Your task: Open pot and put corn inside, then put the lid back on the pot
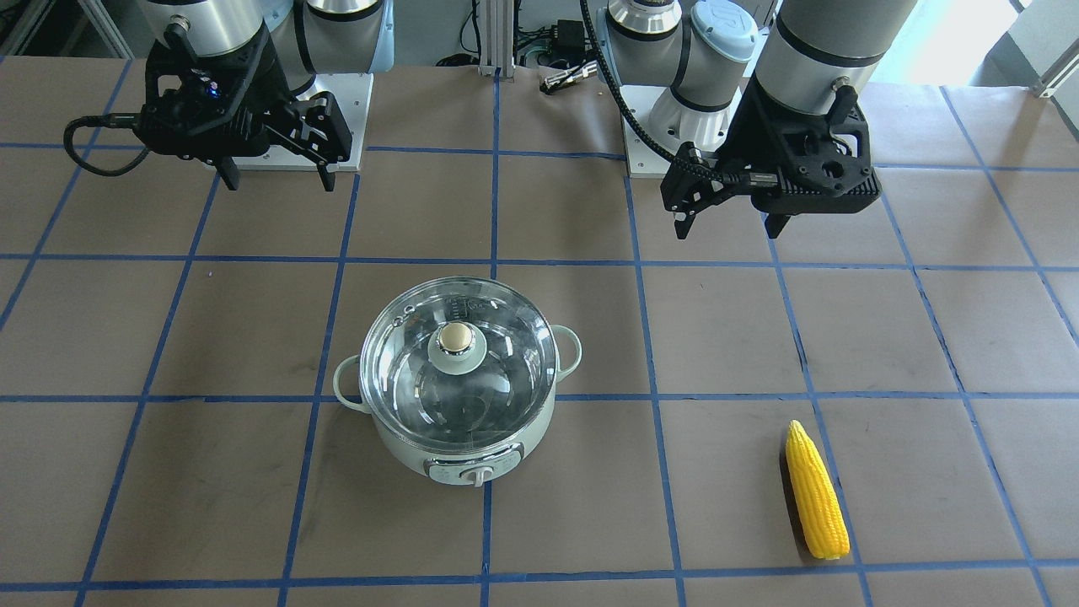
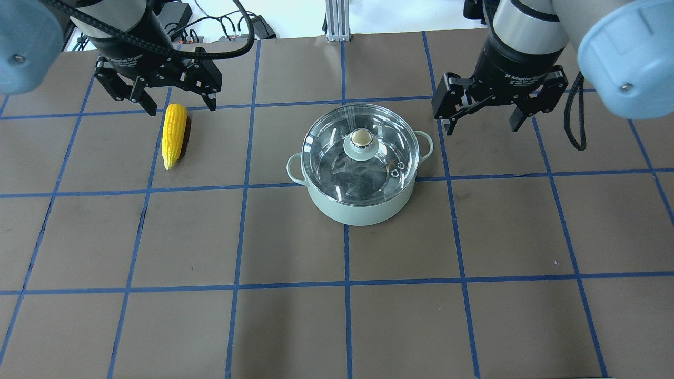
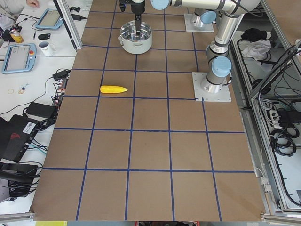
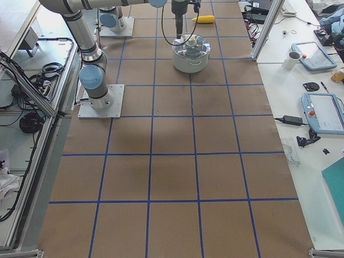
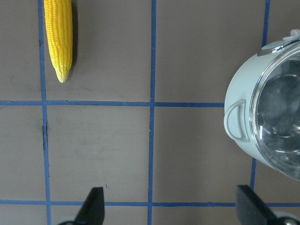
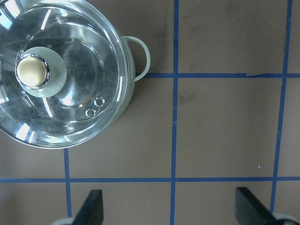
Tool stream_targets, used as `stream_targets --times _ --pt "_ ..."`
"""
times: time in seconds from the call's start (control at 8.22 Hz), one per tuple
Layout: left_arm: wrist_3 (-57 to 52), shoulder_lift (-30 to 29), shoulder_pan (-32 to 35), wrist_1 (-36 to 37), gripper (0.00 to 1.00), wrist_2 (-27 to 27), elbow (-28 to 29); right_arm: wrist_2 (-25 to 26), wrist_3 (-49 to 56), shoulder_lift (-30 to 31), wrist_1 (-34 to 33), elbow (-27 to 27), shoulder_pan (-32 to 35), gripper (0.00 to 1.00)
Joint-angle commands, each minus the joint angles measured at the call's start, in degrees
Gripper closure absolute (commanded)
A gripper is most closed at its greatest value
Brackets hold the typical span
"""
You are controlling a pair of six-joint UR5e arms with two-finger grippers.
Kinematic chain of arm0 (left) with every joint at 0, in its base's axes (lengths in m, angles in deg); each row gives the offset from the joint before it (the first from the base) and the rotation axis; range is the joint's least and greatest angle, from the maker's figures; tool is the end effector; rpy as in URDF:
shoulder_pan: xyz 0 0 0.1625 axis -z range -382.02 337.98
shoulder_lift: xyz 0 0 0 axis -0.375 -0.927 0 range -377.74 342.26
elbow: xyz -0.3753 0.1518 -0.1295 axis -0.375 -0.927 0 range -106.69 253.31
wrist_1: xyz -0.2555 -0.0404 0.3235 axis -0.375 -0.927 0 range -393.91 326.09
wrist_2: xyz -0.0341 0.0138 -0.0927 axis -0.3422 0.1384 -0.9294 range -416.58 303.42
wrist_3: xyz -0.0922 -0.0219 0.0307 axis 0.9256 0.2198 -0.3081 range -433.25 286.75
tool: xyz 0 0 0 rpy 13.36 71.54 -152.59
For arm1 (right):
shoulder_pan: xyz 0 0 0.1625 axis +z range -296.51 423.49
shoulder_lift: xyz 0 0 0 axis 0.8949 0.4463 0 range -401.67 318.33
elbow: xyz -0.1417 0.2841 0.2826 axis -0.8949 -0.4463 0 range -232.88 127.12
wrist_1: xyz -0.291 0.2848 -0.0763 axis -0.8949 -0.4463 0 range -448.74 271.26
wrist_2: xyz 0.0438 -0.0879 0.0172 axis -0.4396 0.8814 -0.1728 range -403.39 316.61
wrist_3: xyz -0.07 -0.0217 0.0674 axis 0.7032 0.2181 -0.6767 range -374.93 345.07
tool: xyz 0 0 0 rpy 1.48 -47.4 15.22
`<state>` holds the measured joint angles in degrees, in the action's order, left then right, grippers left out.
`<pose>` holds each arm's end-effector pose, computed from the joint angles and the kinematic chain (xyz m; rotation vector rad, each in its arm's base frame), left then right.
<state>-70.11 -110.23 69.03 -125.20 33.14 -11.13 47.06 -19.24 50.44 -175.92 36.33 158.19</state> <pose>-0.1432 -0.5103 0.5117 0.0569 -3.1345 0.0484 0.1710 -0.4634 0.5076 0.0106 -3.1338 0.0032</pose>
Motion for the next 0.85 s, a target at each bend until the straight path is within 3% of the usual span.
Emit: stream_targets --times 0.0,0.37,0.73 --pt "0.02 0.55 0.00 -0.47 0.00 -0.07 0.07 -0.01 -0.26 -0.09 -0.09 0.09 0.05 0.00" --pt "-3.38 -0.84 -2.09 0.41 0.00 0.20 0.51 -0.01 -0.26 -0.18 -0.09 0.09 0.14 0.00" --pt "-16.00 -6.80 -13.59 6.55 0.00 0.02 -0.11 0.08 -0.44 -1.14 -1.58 0.09 0.14 0.00"
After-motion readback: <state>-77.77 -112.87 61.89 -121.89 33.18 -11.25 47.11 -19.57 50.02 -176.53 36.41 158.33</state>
